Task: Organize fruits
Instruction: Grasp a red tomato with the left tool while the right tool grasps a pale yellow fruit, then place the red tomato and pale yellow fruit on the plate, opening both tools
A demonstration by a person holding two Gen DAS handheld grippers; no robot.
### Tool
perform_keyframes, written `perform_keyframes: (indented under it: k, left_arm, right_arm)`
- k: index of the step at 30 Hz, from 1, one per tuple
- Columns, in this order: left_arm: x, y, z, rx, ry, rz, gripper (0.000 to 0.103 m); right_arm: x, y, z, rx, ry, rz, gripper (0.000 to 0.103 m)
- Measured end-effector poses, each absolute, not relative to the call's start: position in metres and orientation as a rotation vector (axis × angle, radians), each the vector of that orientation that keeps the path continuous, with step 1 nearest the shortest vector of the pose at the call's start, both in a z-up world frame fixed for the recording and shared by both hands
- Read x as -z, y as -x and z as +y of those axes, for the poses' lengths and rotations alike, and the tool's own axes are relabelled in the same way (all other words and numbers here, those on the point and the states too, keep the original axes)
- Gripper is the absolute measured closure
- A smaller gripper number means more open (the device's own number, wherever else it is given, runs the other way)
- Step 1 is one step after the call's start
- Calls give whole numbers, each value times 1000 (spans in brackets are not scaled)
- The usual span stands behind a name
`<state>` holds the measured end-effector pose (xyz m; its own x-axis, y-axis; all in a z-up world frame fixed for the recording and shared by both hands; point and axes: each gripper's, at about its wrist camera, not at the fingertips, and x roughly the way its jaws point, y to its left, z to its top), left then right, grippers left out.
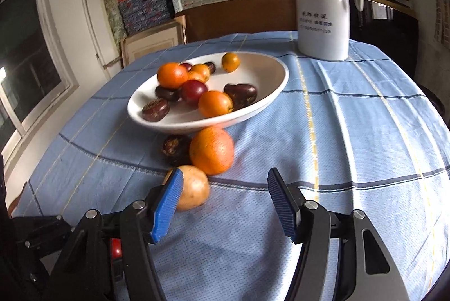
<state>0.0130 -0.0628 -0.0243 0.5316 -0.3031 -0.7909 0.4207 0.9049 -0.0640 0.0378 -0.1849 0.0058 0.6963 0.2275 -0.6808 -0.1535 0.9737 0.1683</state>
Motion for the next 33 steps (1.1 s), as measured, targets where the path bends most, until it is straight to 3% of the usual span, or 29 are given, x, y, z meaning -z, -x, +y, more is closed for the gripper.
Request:
perform_keyframes:
  k: [10, 13, 22, 33]
  left_arm:
    - [17, -26, -43, 377, -89, 894, 71]
    - [18, -27, -43, 382, -85, 902, 71]
    - [9, -30, -45, 344, -122, 850, 71]
    - [-55, -106, -40, 268, -59, 700, 71]
  right_arm:
    - [3, -47, -156, -278, -34, 838, 43]
    - [9, -52, -152, -298, -34, 873, 60]
    - [-2, -42, -170, -323, -132, 804, 61]
    - [-57, -74, -200, -225, -171, 663, 61]
